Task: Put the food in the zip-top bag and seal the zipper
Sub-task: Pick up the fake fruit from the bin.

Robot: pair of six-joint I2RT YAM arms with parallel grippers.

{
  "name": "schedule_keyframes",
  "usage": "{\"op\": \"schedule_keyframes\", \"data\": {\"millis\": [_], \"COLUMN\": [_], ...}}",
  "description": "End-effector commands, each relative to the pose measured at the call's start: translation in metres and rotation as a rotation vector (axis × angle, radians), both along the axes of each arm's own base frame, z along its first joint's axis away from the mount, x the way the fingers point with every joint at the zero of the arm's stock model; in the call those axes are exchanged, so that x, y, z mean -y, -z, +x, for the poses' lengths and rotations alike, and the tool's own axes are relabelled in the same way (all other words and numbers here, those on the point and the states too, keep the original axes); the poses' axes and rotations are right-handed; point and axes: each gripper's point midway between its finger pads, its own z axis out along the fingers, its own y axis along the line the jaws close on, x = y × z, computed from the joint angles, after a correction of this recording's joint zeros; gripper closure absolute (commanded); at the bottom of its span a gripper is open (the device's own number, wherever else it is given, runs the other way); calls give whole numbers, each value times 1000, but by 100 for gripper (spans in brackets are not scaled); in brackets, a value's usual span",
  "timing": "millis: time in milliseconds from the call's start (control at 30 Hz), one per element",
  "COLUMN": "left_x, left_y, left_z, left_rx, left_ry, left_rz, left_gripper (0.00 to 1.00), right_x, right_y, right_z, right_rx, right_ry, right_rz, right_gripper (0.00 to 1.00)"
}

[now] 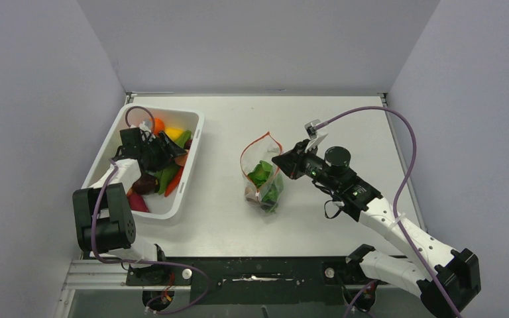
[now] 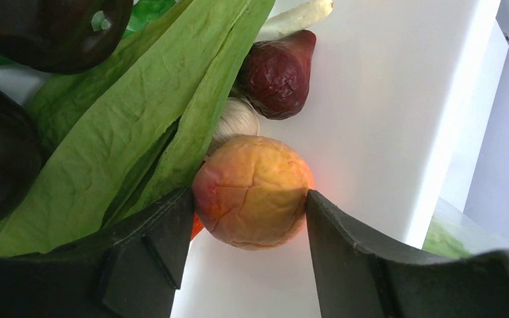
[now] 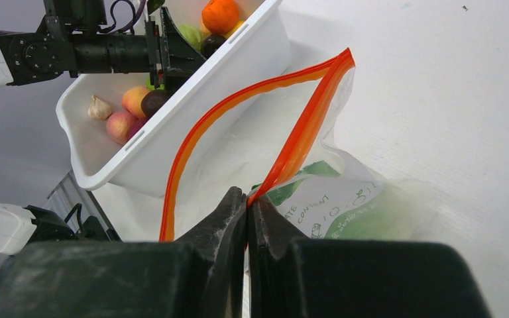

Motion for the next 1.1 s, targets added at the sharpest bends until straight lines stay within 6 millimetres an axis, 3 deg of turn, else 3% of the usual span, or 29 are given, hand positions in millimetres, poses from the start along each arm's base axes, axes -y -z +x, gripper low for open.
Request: {"op": "schedule_keyframes", "data": {"millis": [0,167,600,833,1067], "left_x": [5,2,-18,-33,-35], "left_y": [-8,-9,-31,-62,-99], "left_z": [4,1,-10,-18,-29], "left_rx": [33,25,74,146,221], "left_ry": [30,21,-112,-192,-198], "left_rz": [-17,2,94,163,196], "left_gripper": [45,57,67,67,68], "right_x": [2,2,3,0,-5], "right_y": [-42,-42,-39,-34,-32], "right_z": [4,3,3,5,5], "right_rx": [100,98,100,89,83], "right_ry": [12,13,19,13,0], "right_rz": [73,75,64,57,55], "right_gripper": [100,100,100,100,100]}}
